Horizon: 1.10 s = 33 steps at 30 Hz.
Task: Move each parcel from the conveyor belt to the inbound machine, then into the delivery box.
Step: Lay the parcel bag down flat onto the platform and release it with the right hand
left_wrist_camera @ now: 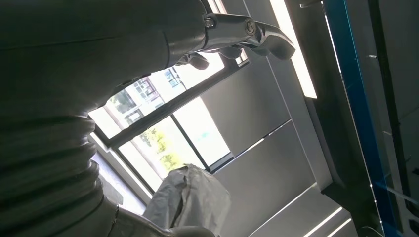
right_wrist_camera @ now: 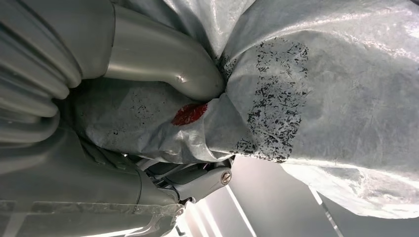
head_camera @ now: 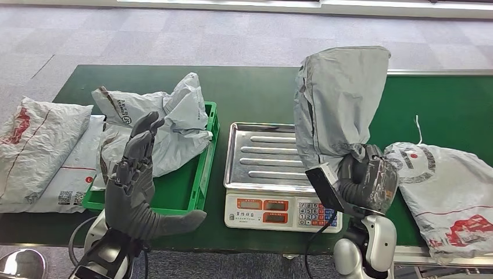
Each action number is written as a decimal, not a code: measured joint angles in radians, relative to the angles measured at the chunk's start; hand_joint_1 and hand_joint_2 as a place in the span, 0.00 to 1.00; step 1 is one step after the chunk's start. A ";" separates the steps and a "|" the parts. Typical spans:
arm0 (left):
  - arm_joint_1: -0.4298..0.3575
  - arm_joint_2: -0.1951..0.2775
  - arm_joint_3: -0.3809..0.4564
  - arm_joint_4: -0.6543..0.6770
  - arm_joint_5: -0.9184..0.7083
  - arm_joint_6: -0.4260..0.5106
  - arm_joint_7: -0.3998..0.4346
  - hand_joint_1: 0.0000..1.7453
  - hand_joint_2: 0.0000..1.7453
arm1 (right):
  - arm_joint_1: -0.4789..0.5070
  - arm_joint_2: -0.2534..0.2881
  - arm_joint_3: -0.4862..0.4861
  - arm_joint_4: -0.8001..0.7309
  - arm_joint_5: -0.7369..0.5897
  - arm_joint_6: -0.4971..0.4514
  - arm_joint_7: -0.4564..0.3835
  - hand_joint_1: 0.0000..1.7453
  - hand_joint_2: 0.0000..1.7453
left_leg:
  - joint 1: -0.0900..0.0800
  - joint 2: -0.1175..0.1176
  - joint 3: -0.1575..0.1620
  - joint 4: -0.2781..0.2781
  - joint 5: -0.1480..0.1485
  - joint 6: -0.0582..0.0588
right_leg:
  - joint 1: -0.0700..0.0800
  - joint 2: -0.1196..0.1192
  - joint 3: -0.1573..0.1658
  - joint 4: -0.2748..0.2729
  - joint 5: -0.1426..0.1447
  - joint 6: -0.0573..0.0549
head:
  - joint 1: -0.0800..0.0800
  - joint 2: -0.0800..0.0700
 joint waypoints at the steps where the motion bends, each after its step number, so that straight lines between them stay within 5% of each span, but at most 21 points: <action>1: 0.000 0.003 -0.003 0.001 0.003 0.004 0.000 0.00 1.00 | -0.001 -0.002 0.010 0.011 0.001 0.000 0.001 1.00 1.00 | 0.000 0.000 0.000 0.000 0.000 0.000 | 0.000 0.000 0.000 0.000 0.000 0.000 | 0.000 0.000; 8: 0.001 0.032 -0.031 0.010 0.022 0.049 0.000 0.00 1.00 | 0.015 -0.015 0.035 0.040 -0.008 -0.017 0.018 1.00 1.00 | 0.000 0.000 0.000 0.000 0.000 0.000 | 0.000 0.000 0.000 0.000 0.000 0.000 | 0.000 0.000; 12: 0.002 0.044 -0.042 0.017 0.027 0.066 0.000 0.00 1.00 | 0.022 -0.024 0.044 0.050 -0.009 -0.013 0.019 0.06 1.00 | 0.000 0.000 0.000 0.000 -0.001 0.000 | 0.000 0.000 -0.001 0.000 0.000 0.000 | 0.000 0.000; 13: 0.002 0.046 -0.043 0.018 0.028 0.068 0.000 0.00 1.00 | 0.023 -0.025 0.046 0.054 -0.009 -0.011 0.019 0.00 1.00 | 0.000 0.000 0.000 0.000 -0.001 0.000 | 0.000 0.000 -0.001 0.000 0.000 0.000 | 0.000 0.000; 33: 0.015 0.062 -0.054 0.021 -0.002 0.070 -0.001 0.00 1.00 | 0.020 -0.034 0.076 0.115 -0.019 -0.012 0.021 0.00 1.00 | 0.000 0.000 0.000 0.000 -0.001 0.000 | 0.000 0.000 0.000 0.000 0.000 0.000 | 0.000 0.000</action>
